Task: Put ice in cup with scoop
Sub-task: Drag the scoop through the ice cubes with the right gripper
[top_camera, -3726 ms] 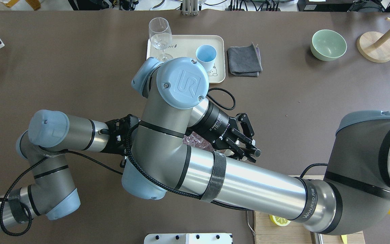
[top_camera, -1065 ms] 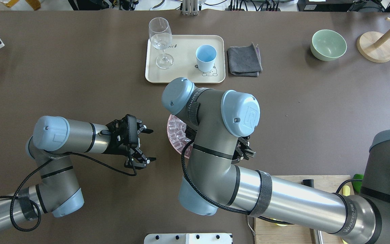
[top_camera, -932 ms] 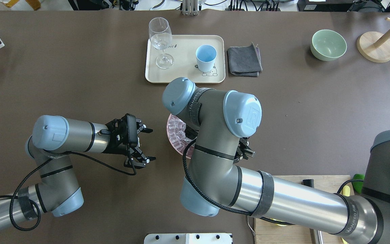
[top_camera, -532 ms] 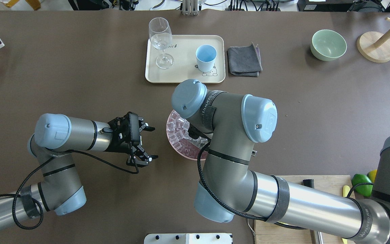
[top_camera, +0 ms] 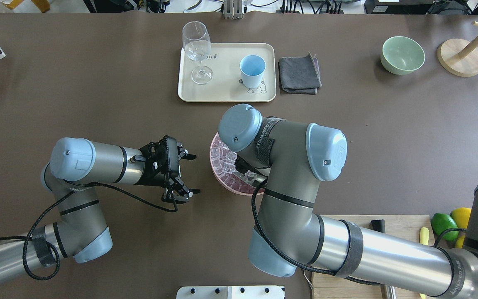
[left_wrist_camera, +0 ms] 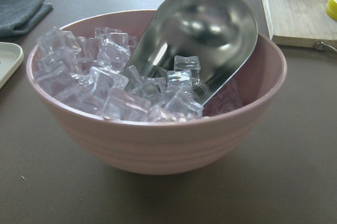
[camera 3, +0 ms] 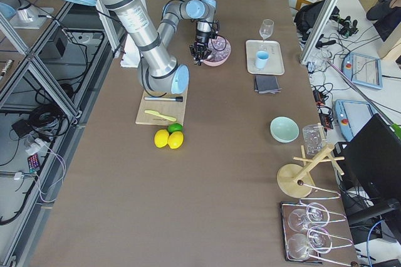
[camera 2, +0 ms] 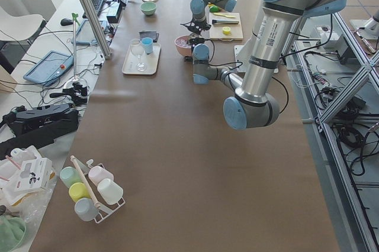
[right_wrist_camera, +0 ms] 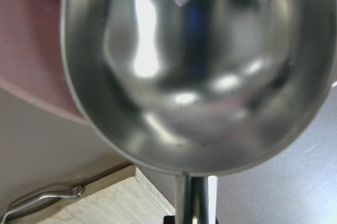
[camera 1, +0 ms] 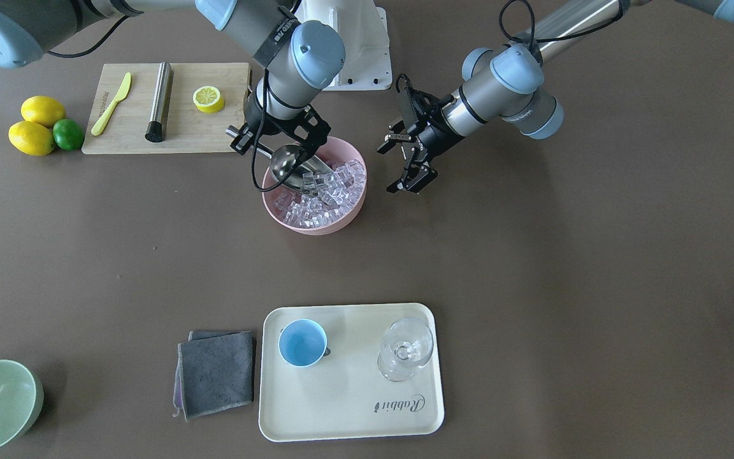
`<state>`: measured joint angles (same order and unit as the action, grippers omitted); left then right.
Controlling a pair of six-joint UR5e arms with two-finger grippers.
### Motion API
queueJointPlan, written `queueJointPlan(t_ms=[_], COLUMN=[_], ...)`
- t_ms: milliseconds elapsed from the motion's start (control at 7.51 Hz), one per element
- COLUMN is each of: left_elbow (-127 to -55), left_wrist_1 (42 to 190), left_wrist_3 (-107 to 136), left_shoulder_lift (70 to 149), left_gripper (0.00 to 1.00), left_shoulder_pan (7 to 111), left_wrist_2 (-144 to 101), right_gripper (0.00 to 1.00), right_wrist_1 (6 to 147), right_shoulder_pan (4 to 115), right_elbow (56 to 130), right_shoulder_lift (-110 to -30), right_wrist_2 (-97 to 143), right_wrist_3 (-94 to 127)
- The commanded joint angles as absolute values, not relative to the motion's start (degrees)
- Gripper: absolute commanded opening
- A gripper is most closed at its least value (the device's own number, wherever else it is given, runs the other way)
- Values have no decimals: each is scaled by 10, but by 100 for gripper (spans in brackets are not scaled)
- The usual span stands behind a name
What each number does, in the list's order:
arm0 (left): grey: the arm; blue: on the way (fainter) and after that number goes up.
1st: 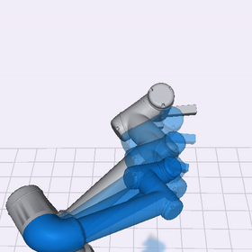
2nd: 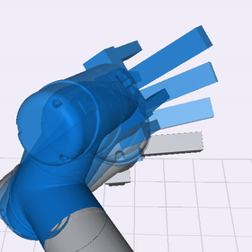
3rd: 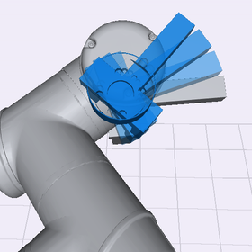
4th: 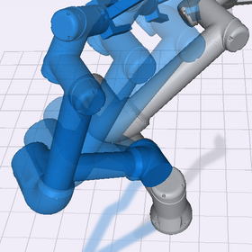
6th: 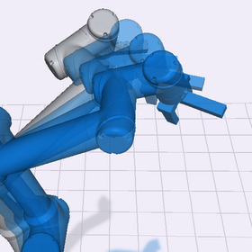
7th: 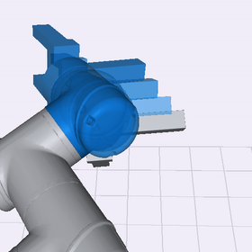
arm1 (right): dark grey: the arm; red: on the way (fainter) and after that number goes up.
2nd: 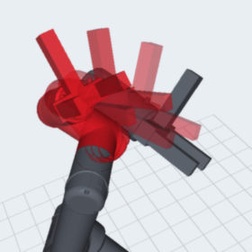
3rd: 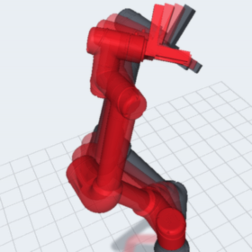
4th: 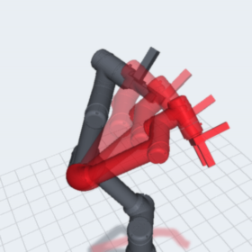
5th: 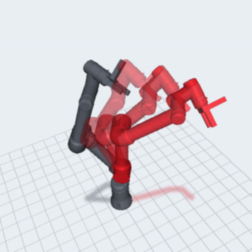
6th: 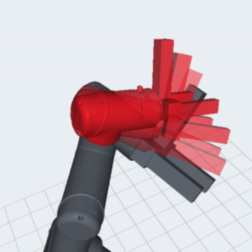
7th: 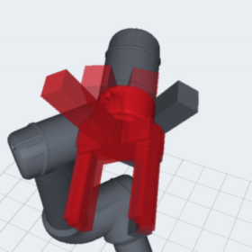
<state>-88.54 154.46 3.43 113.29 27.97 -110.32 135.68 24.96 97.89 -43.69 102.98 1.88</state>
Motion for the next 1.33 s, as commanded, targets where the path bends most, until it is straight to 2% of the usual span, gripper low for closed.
queueJointPlan(t_ms=[0, 399, 798, 1198], left_elbow=[-886, -889, -890, -892], left_wrist_1=[1539, 1535, 1535, 1535], left_wrist_3=[34, 34, 34, 33], left_shoulder_lift=[1135, 1134, 1132, 1129], left_gripper=[98, 98, 98, 98], left_shoulder_pan=[283, 283, 283, 287], left_wrist_2=[-1103, -1104, -1104, -1107], right_gripper=[0, 0, 0, 0], right_wrist_1=[1354, 1352, 1288, 1239], right_shoulder_pan=[247, 247, 247, 247], right_elbow=[987, 1035, 1042, 1112], right_shoulder_lift=[-439, -452, -471, -524], right_wrist_2=[1029, 1024, 1017, 1021], right_wrist_3=[20, 25, 57, 85])
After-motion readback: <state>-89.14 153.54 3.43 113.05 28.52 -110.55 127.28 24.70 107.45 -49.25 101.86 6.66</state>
